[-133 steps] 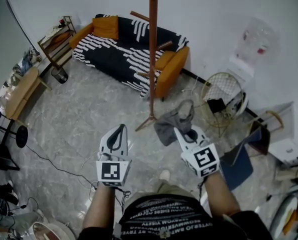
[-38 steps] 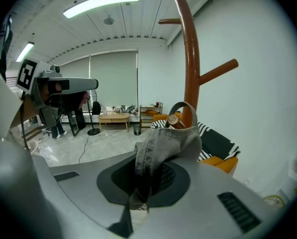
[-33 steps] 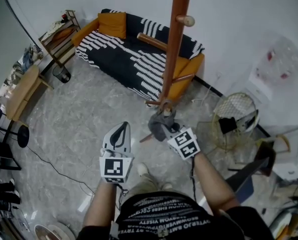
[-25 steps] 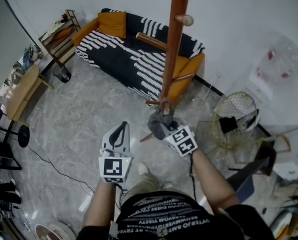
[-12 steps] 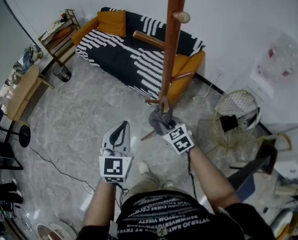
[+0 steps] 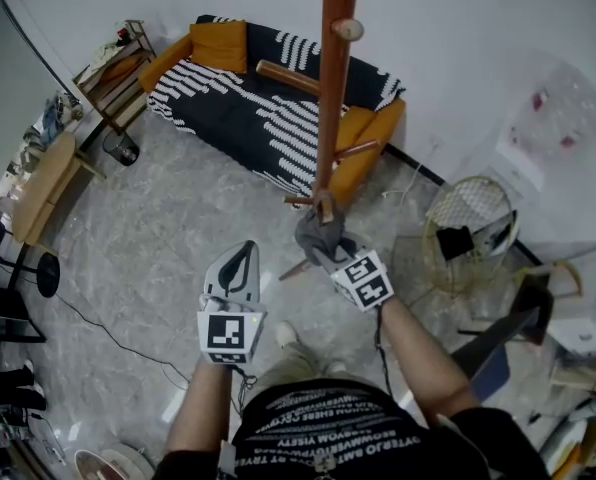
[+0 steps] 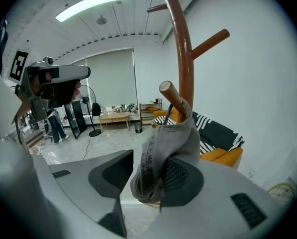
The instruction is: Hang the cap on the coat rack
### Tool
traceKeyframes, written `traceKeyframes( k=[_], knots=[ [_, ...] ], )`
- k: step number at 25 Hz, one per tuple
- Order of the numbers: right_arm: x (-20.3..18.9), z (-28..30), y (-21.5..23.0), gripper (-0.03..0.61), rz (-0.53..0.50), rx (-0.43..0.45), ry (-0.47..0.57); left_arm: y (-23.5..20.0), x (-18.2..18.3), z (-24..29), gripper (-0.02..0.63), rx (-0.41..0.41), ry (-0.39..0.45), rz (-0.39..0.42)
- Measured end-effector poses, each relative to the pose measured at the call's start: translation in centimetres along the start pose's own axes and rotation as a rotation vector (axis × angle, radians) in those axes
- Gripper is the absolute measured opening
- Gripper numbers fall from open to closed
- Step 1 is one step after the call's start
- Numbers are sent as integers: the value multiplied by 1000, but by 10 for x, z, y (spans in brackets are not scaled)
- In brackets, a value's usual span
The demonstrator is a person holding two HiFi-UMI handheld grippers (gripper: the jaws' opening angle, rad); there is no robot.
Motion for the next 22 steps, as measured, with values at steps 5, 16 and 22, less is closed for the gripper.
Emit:
traceKeyframes(
  k=[5,16,22],
  knots=[
    [-2,-16,1,152,7,-33,10,2,0,-4,0,-6,3,17],
    [5,-60,-4,150,-10,-85,97,13,4,-14,0,0,25,-2],
    [41,-102,-18,32,-53,-166,240,8,8,-27,0,28,44,-15]
  ],
)
Point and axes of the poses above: the fingertips, and each gripper's own axes: z forward along the fingers, y to its right, x out of its top, the point moved 7 cm from there along -z, backward along the fingers
